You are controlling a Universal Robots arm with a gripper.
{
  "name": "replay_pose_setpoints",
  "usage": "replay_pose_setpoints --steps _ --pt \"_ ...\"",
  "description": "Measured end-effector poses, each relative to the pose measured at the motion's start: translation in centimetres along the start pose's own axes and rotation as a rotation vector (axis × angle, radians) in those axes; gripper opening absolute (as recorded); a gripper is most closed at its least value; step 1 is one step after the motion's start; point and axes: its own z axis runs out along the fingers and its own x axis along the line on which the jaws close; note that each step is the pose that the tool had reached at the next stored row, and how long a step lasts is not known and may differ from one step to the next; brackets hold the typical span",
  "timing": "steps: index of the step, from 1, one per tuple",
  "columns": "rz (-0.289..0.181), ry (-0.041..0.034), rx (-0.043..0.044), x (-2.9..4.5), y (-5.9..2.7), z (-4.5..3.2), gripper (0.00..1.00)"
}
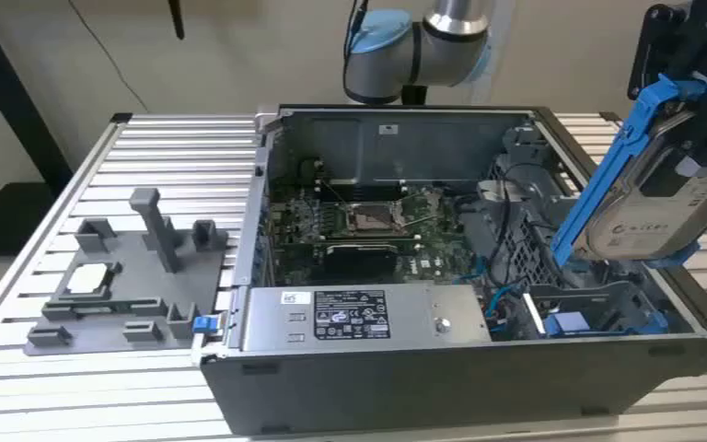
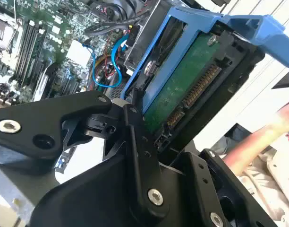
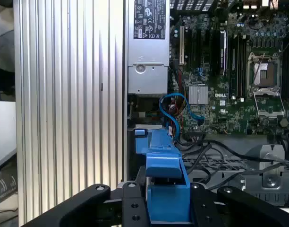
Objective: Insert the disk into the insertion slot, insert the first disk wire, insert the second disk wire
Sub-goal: 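Insert the disk into the insertion slot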
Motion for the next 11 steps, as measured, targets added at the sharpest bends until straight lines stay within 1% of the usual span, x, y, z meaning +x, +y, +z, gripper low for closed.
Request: replay_pose_setpoints --steps 5,11 --pt "0.000 0.0001 0.0000 0.00 0.00 0.03 0.00" --pt "0.000 0.0001 0.0000 0.00 -0.01 0.27 0.00"
